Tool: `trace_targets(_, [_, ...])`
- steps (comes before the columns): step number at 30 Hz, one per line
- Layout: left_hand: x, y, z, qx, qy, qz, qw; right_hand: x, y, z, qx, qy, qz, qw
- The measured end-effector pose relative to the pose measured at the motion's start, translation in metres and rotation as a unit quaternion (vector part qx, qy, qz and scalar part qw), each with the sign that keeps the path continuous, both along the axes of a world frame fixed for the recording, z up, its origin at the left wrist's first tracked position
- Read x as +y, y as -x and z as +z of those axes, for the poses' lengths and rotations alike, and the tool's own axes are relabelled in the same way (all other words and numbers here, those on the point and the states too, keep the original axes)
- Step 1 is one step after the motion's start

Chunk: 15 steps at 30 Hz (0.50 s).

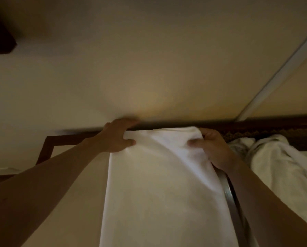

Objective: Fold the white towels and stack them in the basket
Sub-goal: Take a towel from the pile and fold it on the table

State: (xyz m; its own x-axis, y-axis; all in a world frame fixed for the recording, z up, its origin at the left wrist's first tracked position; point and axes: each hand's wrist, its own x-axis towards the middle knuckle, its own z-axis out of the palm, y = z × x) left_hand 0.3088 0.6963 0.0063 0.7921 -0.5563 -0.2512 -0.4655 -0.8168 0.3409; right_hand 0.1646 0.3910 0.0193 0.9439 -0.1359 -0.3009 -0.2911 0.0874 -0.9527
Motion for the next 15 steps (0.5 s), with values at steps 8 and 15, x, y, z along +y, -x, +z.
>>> trace_targets(8, [-0.021, -0.007, 0.010, 0.085, -0.054, 0.003, 0.995, 0.014, 0.001, 0.012, 0.023, -0.199, -0.041, 0.979])
trace_targets(15, [0.008, -0.024, 0.006, -0.012, -0.139, 0.006, 0.990, -0.005, -0.017, -0.032, 0.106, 0.248, -0.131, 0.954])
